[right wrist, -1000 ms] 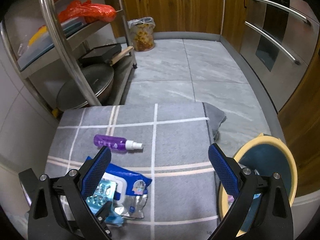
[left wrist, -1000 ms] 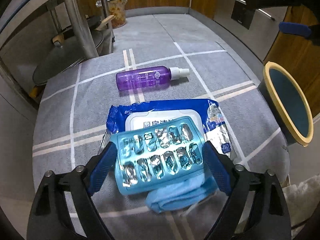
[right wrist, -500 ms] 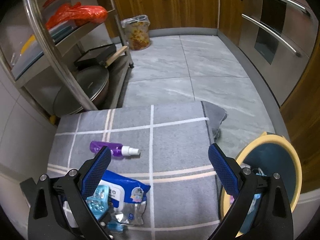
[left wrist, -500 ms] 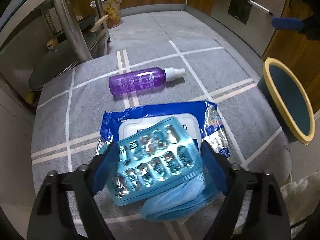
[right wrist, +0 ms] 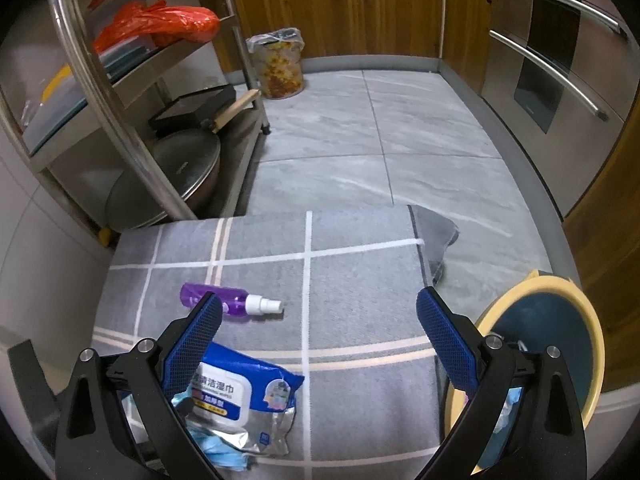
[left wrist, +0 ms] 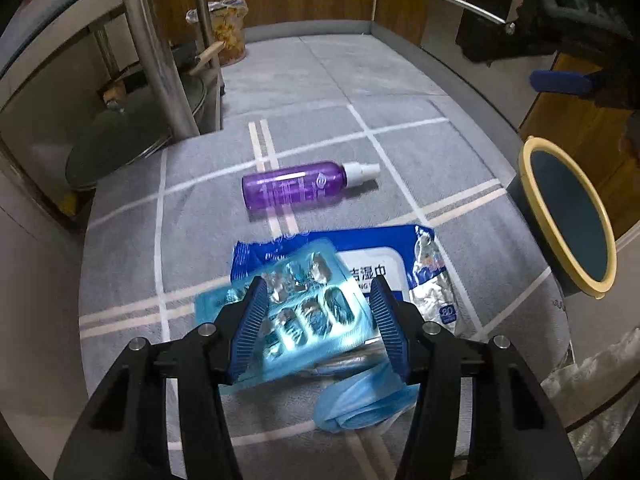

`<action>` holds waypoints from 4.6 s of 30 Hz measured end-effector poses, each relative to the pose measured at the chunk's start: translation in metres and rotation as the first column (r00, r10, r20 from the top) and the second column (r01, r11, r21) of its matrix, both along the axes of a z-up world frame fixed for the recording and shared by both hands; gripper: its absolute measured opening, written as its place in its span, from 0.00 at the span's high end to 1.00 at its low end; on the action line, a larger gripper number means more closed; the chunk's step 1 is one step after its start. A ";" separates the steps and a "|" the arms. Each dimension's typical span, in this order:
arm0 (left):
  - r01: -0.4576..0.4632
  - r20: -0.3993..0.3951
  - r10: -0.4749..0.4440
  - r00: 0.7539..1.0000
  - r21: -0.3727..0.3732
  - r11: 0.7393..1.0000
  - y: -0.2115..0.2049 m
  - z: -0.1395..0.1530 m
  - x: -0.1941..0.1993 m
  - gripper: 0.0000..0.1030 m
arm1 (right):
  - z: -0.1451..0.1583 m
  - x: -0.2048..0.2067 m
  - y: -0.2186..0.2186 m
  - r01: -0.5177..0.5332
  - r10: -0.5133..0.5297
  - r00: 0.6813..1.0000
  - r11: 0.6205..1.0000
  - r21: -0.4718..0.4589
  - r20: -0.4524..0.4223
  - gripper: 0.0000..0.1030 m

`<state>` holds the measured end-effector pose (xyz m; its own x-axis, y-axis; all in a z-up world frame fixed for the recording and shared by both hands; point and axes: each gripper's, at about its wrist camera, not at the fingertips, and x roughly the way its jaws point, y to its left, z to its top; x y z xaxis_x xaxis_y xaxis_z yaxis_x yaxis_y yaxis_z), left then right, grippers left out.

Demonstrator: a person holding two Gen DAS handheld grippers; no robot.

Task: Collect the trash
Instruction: 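Grasp the blue plastic blister tray with the left tool, then grasp the blue face mask with the right tool while the left holds the tray, then carry the mask over the teal bin with the right tool while the left carries the tray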

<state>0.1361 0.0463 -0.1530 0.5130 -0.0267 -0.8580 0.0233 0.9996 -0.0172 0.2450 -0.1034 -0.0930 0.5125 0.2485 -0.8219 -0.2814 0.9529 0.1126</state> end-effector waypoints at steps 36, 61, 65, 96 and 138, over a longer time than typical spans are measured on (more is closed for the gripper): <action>0.126 -0.116 -0.118 0.986 0.069 0.990 0.008 -0.036 0.035 0.21 | -0.013 0.021 -0.007 0.030 -0.026 0.997 0.998 0.054 -0.068 0.06; -0.001 0.074 -0.002 0.997 0.038 0.999 0.023 0.032 0.003 0.89 | -0.019 -0.043 -0.001 -0.092 0.106 0.981 0.991 0.096 -0.160 0.08; -0.010 0.082 0.006 0.997 0.049 0.999 0.022 0.037 -0.012 0.89 | -0.025 -0.071 0.008 -0.133 0.149 0.972 0.987 0.094 -0.184 0.10; -0.043 0.071 0.043 0.997 -0.001 0.999 0.058 0.033 -0.047 0.89 | -0.103 -0.153 0.112 -0.534 0.484 0.841 0.814 -0.228 -0.240 0.70; 0.187 0.137 -0.190 0.972 0.032 0.982 -0.081 0.061 -0.023 0.89 | 0.026 -0.079 -0.131 0.064 -0.064 0.998 0.997 -0.047 -0.005 0.93</action>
<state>0.1132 -0.0351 -0.0924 0.6140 -0.1188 -0.7803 0.2119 0.9771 0.0180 0.1658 -0.2343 -0.0672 0.5209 0.1771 -0.8350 -0.2194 0.9732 0.0695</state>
